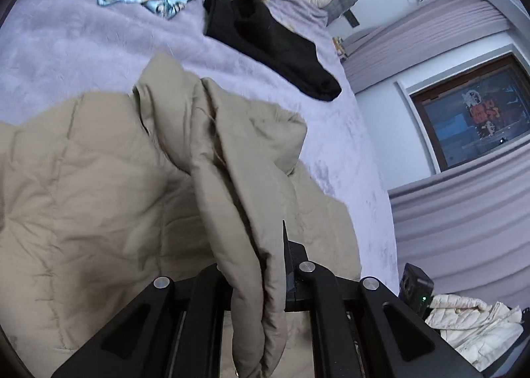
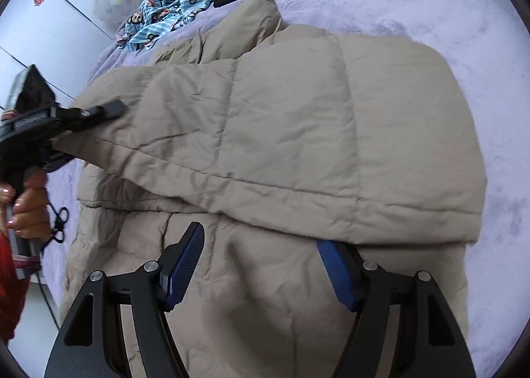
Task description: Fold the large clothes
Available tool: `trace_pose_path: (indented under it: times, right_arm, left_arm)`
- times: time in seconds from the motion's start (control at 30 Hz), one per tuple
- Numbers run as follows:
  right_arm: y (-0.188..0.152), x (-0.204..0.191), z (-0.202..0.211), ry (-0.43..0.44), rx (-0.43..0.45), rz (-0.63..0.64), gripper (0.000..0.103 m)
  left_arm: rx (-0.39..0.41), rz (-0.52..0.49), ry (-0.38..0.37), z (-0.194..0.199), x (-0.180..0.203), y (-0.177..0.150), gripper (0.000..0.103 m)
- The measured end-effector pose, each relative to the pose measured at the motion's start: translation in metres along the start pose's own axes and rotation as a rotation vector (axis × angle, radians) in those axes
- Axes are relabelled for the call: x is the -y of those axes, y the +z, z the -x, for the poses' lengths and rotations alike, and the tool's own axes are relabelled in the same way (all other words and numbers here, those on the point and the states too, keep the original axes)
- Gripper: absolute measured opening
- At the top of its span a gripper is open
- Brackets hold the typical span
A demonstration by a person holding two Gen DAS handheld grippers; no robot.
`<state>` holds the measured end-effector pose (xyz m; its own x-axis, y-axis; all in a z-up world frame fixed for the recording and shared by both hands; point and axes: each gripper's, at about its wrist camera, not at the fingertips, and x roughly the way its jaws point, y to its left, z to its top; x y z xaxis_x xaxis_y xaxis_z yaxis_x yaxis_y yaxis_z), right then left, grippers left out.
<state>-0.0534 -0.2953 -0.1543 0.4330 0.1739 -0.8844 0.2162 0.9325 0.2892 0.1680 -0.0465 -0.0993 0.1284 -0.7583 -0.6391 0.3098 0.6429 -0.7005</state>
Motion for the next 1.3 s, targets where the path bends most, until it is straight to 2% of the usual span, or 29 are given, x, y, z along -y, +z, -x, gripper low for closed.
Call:
trace_pose_path:
  times: [0.1,0.13,0.17,0.23,0.3,0.4,0.5,0.6,0.67,0.73,0.83,0.9,0.93,0.97,1.0,1.1,1.23,1.3]
  right_arm:
    - [0.011,0.019,0.014,-0.108,0.052,0.030,0.074]
    - [0.015,0.029,0.020,-0.157,0.075,0.033,0.071]
    - [0.018,0.039,0.024,-0.173,0.092,0.024,0.065]
    - [0.022,0.062,0.024,-0.146,0.083,-0.021,0.057]
    - [0.020,0.081,0.011,-0.131,0.047,-0.062,0.055]
    - [0.014,0.088,-0.004,-0.147,0.040,-0.044,0.054]
    - [0.013,0.085,-0.005,-0.167,0.050,-0.032,0.054]
    - [0.014,0.087,-0.006,-0.152,0.045,-0.029,0.054]
    - [0.016,0.084,-0.004,-0.149,0.034,-0.042,0.055]
    - [0.015,0.079,0.003,-0.149,0.013,-0.053,0.057]
    - [0.003,0.068,0.021,-0.165,-0.029,-0.049,0.061]
    - [-0.013,0.064,0.035,-0.133,-0.042,-0.070,0.061]
    - [-0.020,0.063,0.043,-0.107,-0.033,-0.082,0.057]
    - [-0.023,0.062,0.051,-0.092,-0.010,-0.094,0.037]
    - [-0.024,0.063,0.061,-0.087,0.021,-0.106,0.029]
    - [-0.001,0.074,0.076,-0.091,0.116,-0.157,0.026]
    - [0.046,0.082,0.067,-0.033,0.168,-0.182,0.026]
    - [0.064,0.079,0.052,-0.049,0.174,-0.145,0.026]
  left_arm:
    - [0.011,-0.001,0.064,0.013,-0.013,0.001,0.010]
    - [-0.011,0.012,0.084,0.009,-0.021,-0.001,0.010]
    - [-0.043,0.025,0.102,0.002,-0.031,-0.006,0.010]
    - [-0.085,0.006,0.171,-0.016,-0.044,-0.018,0.010]
    - [-0.122,-0.018,0.253,-0.037,-0.052,-0.032,0.011]
    - [-0.098,-0.005,0.281,-0.042,-0.056,-0.042,0.013]
    - [-0.090,0.010,0.312,-0.030,-0.058,-0.039,0.018]
    - [-0.059,-0.011,0.403,-0.005,-0.065,-0.038,0.018]
    - [-0.026,-0.023,0.504,0.013,-0.070,-0.035,0.018]
    - [-0.003,-0.040,0.565,0.029,-0.073,-0.031,0.018]
    - [0.021,-0.044,0.564,0.047,-0.070,-0.028,0.018]
    - [0.020,-0.046,0.541,0.050,-0.062,-0.027,0.018]
    - [0.022,-0.046,0.518,0.049,-0.057,-0.027,0.018]
    - [0.026,-0.050,0.498,0.050,-0.053,-0.026,0.018]
    - [0.033,-0.059,0.474,0.048,-0.046,-0.025,0.018]
    - [0.035,-0.096,0.436,0.030,-0.028,-0.019,0.018]
    - [0.046,-0.118,0.492,-0.006,-0.024,-0.012,0.018]
    - [0.026,-0.104,0.533,-0.026,-0.036,-0.012,0.018]
